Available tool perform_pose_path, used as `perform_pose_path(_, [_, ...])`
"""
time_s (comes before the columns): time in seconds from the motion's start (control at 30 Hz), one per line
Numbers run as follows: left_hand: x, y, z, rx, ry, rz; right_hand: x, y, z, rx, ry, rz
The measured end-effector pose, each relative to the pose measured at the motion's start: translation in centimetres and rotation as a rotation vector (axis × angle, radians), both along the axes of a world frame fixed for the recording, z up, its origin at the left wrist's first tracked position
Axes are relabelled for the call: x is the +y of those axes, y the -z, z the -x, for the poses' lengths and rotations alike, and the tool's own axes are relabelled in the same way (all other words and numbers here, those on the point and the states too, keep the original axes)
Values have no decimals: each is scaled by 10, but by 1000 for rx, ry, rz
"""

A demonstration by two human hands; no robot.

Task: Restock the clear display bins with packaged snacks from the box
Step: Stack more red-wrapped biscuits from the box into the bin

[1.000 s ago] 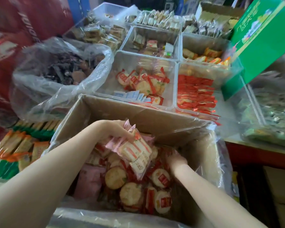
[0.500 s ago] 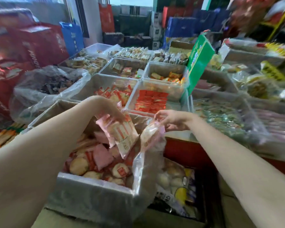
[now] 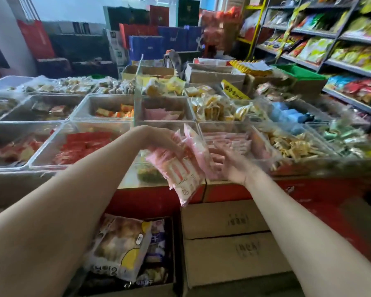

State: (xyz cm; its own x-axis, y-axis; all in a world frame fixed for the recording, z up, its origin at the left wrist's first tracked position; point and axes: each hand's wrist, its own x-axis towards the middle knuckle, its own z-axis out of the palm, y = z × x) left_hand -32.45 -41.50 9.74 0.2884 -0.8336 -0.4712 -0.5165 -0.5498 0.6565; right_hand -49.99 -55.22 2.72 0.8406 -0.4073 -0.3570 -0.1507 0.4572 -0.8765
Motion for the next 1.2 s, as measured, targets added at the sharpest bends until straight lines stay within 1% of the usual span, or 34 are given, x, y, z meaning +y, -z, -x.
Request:
perform_pose_path(0.07, [-33,11,3,15,24,-16,-26,7,0,30,-41,90])
perform_pose_path(0.1, [-49,17,2,36,19,-24,-40,12,-1,-3,-26,96])
perform_pose_path(0.13, [-66,24,0,88,7,-20,-58,17,0,-57,22,81])
perform_pose_path(0.2, [-102,40,-7,274,-64,43,-95,23,7,-159,71,16])
perform_pose_path(0.23, [-118,48,-7,350,-117,80,-111,23,14,-147,59,23])
perform_pose_path(0.27, [-135,54,-7,381,-168,113,-127,22,21,-96,36,71])
perform_pose_path(0.33, [-171,61,-6,331,-226,172,-154,14,31,21,-32,225])
perform_pose_path(0.4, [-206,60,2,315,-217,249,-180,-2,31,106,-130,410])
perform_pose_path(0.43, [-223,59,6,329,-177,294,-195,-11,29,159,-185,574])
perform_pose_path(0.53, [-264,56,16,343,-84,407,-241,-29,16,339,-351,1174])
perform_pose_path(0.57, [-275,56,17,355,-93,435,-257,-29,12,364,-380,1284])
perform_pose_path(0.6, [-286,57,17,380,-104,450,-272,-27,8,362,-394,1334])
perform_pose_path(0.67, [-303,62,18,452,-77,440,-301,-17,-1,345,-415,1359])
perform_pose_path(0.7, [-312,68,19,472,-49,421,-316,-9,-5,383,-453,1383])
perform_pose_path(0.77, [-333,83,24,476,-40,393,-343,9,-11,490,-588,1502])
perform_pose_path(0.83, [-351,105,30,499,-128,367,-361,31,-15,538,-691,1572])
perform_pose_path(0.93, [-371,142,41,476,-227,280,-376,60,-16,564,-757,1667])
perform_pose_path(1.0, [-384,169,45,431,-273,243,-381,74,-13,614,-792,1716])
perform_pose_path(1.03, [-388,181,45,360,-275,226,-380,80,-14,641,-803,1716])
perform_pose_path(1.07, [-391,190,44,247,-242,200,-377,85,-17,666,-806,1715])
perform_pose_path(1.1, [-390,195,44,95,-180,153,-371,91,-21,696,-810,1718])
perform_pose_path(1.17, [-383,202,47,-244,-54,-25,-357,103,-28,776,-836,1709])
perform_pose_path(1.2, [-380,204,49,-362,-8,-97,-352,108,-31,812,-847,1692])
